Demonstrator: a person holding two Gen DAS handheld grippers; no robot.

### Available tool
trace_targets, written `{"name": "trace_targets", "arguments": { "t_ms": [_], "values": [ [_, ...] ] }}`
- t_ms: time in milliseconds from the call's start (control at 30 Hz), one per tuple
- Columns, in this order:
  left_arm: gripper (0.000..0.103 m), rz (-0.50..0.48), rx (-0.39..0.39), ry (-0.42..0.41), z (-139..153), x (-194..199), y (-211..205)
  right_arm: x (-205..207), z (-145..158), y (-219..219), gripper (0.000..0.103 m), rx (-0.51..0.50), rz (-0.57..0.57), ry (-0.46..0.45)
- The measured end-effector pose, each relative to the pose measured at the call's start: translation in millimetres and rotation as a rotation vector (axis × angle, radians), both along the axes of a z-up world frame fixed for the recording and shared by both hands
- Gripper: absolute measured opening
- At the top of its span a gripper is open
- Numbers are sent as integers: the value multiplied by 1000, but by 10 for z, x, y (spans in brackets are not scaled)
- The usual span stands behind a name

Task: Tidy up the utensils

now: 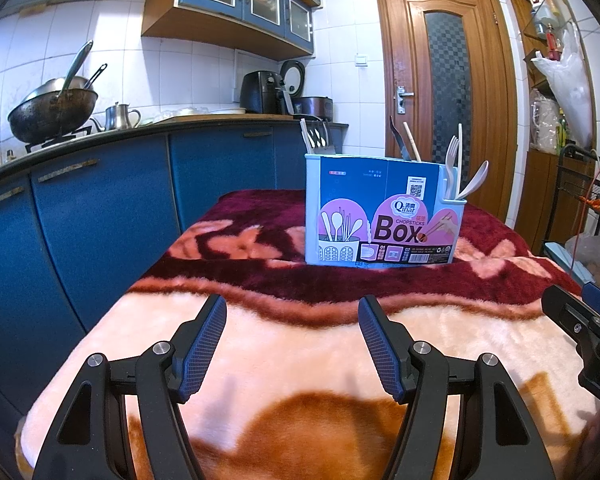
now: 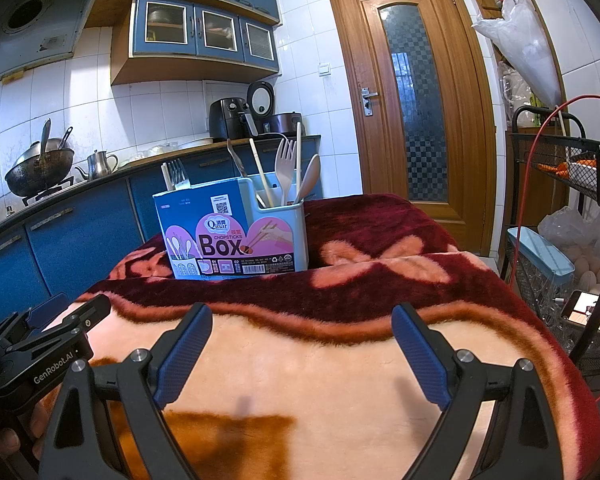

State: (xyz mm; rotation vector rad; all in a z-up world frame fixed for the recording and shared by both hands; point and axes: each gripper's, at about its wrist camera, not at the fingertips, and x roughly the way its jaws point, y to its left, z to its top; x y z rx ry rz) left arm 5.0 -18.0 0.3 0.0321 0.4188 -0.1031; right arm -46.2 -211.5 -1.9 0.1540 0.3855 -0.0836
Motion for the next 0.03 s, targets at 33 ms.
{"name": "trace_targets", "arguments": {
  "t_ms": [33],
  "values": [
    [70,0,0,0,0,-1,0,0,0,1,93,0,0,0]
  ]
}}
